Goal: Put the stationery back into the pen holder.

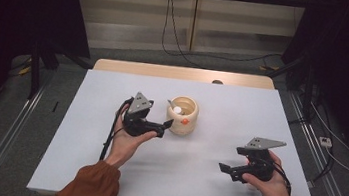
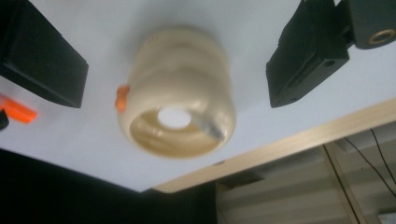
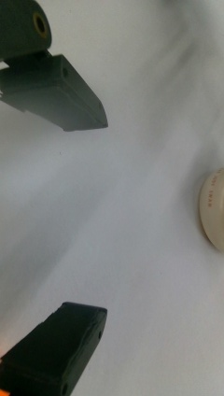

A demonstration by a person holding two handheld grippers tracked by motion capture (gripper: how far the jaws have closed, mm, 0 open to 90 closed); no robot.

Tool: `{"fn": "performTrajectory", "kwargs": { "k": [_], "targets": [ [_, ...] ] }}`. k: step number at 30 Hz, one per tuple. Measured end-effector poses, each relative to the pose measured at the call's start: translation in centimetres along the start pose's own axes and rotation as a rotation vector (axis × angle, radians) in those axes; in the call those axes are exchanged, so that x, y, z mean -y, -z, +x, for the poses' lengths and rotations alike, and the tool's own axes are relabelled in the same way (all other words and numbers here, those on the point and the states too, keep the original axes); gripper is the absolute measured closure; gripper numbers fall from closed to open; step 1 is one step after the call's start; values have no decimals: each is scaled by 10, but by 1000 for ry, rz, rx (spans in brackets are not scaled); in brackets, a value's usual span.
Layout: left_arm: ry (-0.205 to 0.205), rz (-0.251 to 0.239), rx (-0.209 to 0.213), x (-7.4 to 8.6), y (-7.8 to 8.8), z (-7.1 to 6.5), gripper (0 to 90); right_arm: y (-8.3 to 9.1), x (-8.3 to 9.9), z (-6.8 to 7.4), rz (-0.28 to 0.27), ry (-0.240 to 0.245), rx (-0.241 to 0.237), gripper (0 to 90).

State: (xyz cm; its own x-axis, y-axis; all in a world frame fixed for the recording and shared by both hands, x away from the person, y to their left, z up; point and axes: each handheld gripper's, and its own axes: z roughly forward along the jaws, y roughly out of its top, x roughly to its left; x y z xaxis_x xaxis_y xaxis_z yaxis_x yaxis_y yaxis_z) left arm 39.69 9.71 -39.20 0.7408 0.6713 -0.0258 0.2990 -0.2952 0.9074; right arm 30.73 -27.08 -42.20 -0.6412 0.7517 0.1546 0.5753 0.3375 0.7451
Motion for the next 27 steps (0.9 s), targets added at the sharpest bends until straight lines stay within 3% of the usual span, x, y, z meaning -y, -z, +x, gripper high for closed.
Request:
{"fn": "performTrajectory", "kwargs": {
  "k": [4, 7, 8, 12, 14, 18, 22, 27],
  "targets": [
    [-12, 35, -7, 18, 15, 5, 46, 2, 0, -5, -5, -3, 16, 143],
    [3, 41, -14, 28, 27, 9, 46, 4, 1, -6, -17, 0, 23, 312],
    [0, 45, -16, 30, 31, 11, 46, 4, 1, -7, -15, -1, 24, 318],
    [0, 54, -37, 41, 44, 12, 46, 5, 2, -6, -2, 12, 28, 530],
    [-6, 55, -32, 46, 52, 13, 46, 7, 2, -7, -3, 16, 26, 686],
    [3, 45, -65, 55, 70, 14, 46, 12, 4, -10, -1, 13, 12, 899],
    [10, 58, -68, 68, 83, 15, 47, 16, 8, -7, 32, 20, 21, 900],
    [14, 51, -85, 74, 95, 8, 53, 17, 18, -3, 100, 26, -20, 900]
  ]
}}
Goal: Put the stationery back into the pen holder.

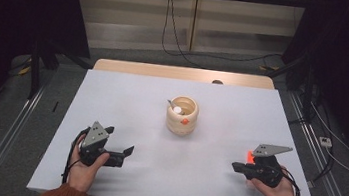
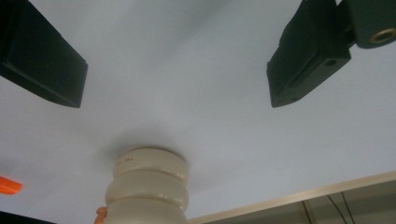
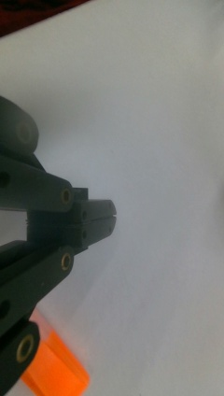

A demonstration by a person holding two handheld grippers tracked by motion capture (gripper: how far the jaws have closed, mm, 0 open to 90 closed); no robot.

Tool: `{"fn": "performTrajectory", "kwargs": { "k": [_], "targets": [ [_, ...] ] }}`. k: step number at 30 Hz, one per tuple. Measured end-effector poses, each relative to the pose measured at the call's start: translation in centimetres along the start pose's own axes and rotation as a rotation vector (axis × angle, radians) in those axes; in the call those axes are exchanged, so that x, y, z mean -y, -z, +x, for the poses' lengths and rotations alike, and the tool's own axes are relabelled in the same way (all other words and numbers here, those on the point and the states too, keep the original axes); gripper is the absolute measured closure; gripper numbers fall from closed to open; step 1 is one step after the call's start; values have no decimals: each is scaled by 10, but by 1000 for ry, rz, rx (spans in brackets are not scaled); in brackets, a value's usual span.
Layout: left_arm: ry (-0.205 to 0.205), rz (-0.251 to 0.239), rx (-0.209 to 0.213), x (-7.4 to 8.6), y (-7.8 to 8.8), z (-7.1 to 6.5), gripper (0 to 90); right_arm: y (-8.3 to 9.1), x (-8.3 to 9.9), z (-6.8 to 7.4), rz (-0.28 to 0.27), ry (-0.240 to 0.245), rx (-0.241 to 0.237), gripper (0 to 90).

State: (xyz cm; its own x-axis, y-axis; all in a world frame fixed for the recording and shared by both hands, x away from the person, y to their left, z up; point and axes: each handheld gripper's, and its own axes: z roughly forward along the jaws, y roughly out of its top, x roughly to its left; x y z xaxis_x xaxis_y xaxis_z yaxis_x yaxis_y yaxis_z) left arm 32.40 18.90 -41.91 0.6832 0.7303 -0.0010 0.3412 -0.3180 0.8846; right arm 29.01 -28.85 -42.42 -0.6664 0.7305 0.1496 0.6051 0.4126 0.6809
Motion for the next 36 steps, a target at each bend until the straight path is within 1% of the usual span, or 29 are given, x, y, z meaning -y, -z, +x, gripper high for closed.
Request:
{"fn": "performTrajectory", "kwargs": {
  "k": [1, 4, 5, 8, 10, 11, 13, 15, 16, 17, 20, 21, 24, 25, 27, 29, 31, 32, 34, 35, 36],
  "targets": [
    [7, -2, 0, 0, 2, -2, 52, 1, 2, 1, 9, 3, -6, 900],
    [4, -8, 14, 3, 5, -6, 52, 4, 8, 1, 36, 5, -1, 900],
    [-2, -2, 14, 4, 4, -6, 50, 5, 11, 0, 45, 0, 4, 900],
    [17, 12, 11, 6, 1, -5, 51, 6, 19, -2, 72, -16, 6, 900],
    [15, 14, 10, 6, 0, -5, 51, 6, 22, -3, 81, -22, 1, 900],
    [5, 25, 11, 6, 0, -5, 51, 6, 22, -3, 88, -24, -7, 900],
    [24, 26, 25, 6, -2, -6, 51, 5, 23, -2, 107, -12, -11, 900],
    [1, 35, 26, 5, -2, -6, 51, 2, 24, -3, 138, -2, -3, 900],
    [-5, 35, 16, 6, -3, -6, 51, 2, 25, -3, 136, -8, -6, 900],
    [-1, 24, 21, 6, -3, -6, 51, 3, 25, -4, 139, -9, -4, 900],
    [36, 20, 45, 6, -2, -3, 48, 5, 27, -8, 138, -16, -8, 900],
    [40, 20, 46, 6, -2, -2, 48, 6, 27, -9, 137, -17, -10, 900],
    [34, 16, 39, 6, -2, -1, 46, 9, 30, -12, 135, -21, -11, 900],
    [38, 17, 40, 6, -2, -1, 46, 10, 31, -13, 138, -26, -11, 900],
    [28, 17, 39, 6, -2, -1, 45, 13, 32, -15, 141, -35, -4, 900],
    [32, 20, 38, 6, -2, -2, 46, 15, 35, -19, 140, -39, -2, 900],
    [9, 22, 19, 7, -2, -3, 45, 19, 37, -23, 137, -56, 11, 900],
    [11, 21, 16, 6, -2, -3, 45, 20, 38, -24, 138, -59, 16, 900],
    [17, 22, 35, 6, -3, 0, 45, 24, 41, -27, 135, -68, 32, 900],
    [18, 22, 23, 6, -2, 0, 45, 25, 42, -28, 136, -71, 33, 900],
    [22, 19, 26, 7, -2, 1, 45, 26, 43, -29, 134, -77, 35, 900]
  ]
}}
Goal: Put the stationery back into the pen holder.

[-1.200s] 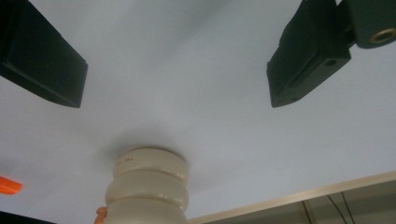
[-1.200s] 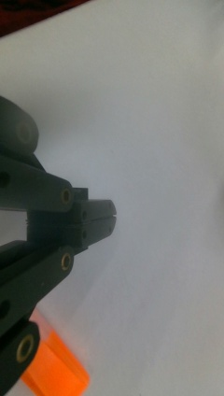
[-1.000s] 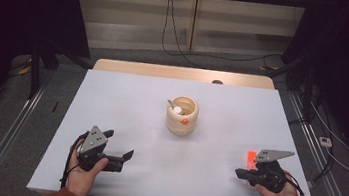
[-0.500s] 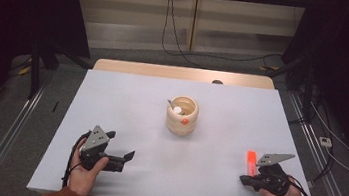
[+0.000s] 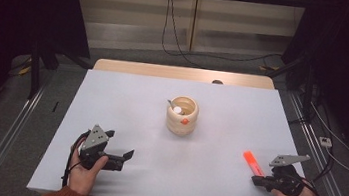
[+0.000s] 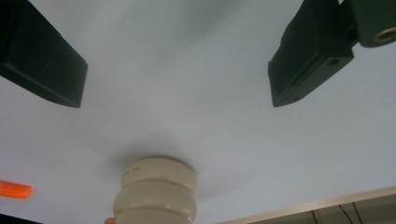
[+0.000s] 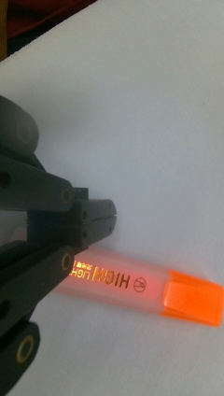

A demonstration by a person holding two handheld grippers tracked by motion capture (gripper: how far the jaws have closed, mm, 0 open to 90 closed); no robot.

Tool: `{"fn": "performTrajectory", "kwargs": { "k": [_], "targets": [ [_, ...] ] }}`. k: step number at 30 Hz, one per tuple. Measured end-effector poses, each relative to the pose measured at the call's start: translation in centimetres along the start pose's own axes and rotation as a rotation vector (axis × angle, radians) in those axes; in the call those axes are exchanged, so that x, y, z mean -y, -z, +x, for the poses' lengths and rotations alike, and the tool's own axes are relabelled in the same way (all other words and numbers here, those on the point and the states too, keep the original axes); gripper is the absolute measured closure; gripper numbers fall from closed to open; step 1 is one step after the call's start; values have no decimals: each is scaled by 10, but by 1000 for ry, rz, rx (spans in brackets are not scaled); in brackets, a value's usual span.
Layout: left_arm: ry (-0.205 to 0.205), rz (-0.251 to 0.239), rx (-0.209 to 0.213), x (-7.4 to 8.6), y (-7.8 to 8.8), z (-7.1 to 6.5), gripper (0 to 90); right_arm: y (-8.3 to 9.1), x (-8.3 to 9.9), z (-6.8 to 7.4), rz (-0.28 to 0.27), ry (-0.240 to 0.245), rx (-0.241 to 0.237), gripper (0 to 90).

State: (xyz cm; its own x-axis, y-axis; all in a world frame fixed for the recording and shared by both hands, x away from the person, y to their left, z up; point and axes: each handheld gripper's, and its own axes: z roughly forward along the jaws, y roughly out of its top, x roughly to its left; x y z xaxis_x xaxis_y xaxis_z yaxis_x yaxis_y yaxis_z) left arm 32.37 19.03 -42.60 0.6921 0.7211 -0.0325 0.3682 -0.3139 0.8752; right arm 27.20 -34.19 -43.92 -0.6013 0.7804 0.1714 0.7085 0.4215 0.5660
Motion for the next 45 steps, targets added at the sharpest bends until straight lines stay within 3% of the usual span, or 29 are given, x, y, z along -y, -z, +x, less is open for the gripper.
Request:
{"fn": "performTrajectory", "kwargs": {
  "k": [11, 23, 29, 34, 39, 45],
  "targets": [
    [8, -1, 0, 0, 1, 1, 45, 2, 3, -8, -14, -19, -6, 900],
    [7, -7, 2, 0, 1, 1, 45, 5, 6, -14, -25, -39, 20, 900],
    [6, -1, 3, 0, 1, 1, 45, 5, 6, -13, -28, -26, 29, 900],
    [9, -4, 0, 0, 1, 1, 45, 4, 3, -7, -49, 8, 3, 898],
    [4, -4, 7, 0, 2, 3, 45, 6, -1, -2, -114, 46, -17, 823],
    [11, -13, -7, 0, 3, 4, 46, 8, -3, 2, -174, 76, -20, 638]
  ]
}}
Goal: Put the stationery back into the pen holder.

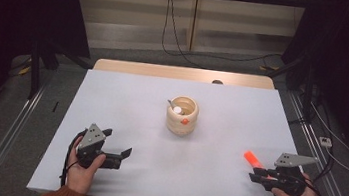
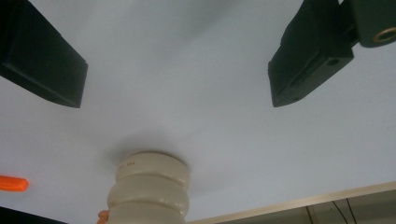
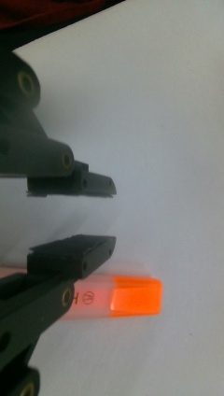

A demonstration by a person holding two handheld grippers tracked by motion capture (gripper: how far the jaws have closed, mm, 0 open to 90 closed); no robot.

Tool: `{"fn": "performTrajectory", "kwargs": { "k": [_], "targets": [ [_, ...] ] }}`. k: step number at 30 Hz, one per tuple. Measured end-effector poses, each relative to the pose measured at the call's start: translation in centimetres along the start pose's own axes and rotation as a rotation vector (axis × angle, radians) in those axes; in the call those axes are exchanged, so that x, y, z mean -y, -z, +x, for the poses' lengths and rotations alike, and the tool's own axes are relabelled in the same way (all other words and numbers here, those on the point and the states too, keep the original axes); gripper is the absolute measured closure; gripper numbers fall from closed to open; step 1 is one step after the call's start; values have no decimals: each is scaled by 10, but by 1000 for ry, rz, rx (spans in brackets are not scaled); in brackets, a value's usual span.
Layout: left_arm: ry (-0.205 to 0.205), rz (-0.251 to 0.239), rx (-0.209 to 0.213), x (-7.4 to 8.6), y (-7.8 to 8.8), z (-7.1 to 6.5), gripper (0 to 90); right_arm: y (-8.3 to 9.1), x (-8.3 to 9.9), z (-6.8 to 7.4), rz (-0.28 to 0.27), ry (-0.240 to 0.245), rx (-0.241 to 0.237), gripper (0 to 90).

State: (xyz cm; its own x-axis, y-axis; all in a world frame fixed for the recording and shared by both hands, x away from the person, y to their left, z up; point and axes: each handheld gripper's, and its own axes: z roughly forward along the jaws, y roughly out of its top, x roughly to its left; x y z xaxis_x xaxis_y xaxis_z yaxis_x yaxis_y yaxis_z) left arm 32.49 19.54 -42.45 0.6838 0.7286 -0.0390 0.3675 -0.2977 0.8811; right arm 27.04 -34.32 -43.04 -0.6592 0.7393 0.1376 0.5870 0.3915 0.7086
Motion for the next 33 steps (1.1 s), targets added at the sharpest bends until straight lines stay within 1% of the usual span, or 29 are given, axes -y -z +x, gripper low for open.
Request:
{"fn": "performTrajectory", "kwargs": {
  "k": [2, 4, 6, 7, 8, 9, 10, 11, 12, 13, 15, 16, 17, 19, 22, 25, 29, 31, 33],
  "targets": [
    [4, -2, 0, 0, 0, 0, 45, 1, -2, 1, -24, 3, 10, 584],
    [-1, 1, 4, 0, 0, 0, 45, 3, -4, 0, -46, -6, 15, 481],
    [-6, 0, 0, 0, 0, 0, 45, 3, -8, -1, -57, -5, 30, 409],
    [-7, 1, 0, 0, 0, 1, 45, 2, -9, -2, -61, -5, 36, 354],
    [-4, 0, 0, 0, 0, 0, 46, 1, -12, -3, -63, -7, 49, 275],
    [-4, -2, -1, 0, 0, 0, 46, -1, -14, -4, -56, -15, 54, 232],
    [-9, -2, -3, 0, 0, 1, 45, -3, -16, -5, -54, -13, 60, 214],
    [1, -4, -2, 0, 0, 1, 45, -5, -18, -6, -52, -6, 62, 204],
    [-4, -3, -2, 0, 0, 1, 45, -6, -21, -6, -48, -3, 61, 204],
    [1, -3, 0, 0, 0, 1, 45, -8, -24, -6, -47, -6, 65, 194],
    [-4, 1, 1, 0, 0, 2, 46, -11, -30, -6, -44, -6, 55, 134],
    [-2, -2, 0, 0, 0, 1, 46, -13, -33, -6, -36, -13, 55, 105],
    [1, -3, 2, 0, 0, 1, 45, -15, -36, -6, -30, -8, 56, 84],
    [1, -3, 3, 0, 1, 1, 46, -18, -41, -5, -16, -7, 54, 77],
    [-2, -2, 3, 0, 0, 1, 46, -23, -46, -7, 13, -28, 70, 83],
    [-3, 1, 6, 0, 0, 0, 46, -26, -49, -10, 30, -39, 75, 97],
    [-6, 3, 4, 0, 0, 1, 46, -27, -52, -14, 48, -45, 110, 113],
    [-6, 2, 2, 0, 0, 1, 46, -28, -54, -18, 77, -53, 150, 150],
    [-6, 2, 7, 0, -1, 0, 46, -30, -54, -22, 113, -67, 173, 151]
  ]
}}
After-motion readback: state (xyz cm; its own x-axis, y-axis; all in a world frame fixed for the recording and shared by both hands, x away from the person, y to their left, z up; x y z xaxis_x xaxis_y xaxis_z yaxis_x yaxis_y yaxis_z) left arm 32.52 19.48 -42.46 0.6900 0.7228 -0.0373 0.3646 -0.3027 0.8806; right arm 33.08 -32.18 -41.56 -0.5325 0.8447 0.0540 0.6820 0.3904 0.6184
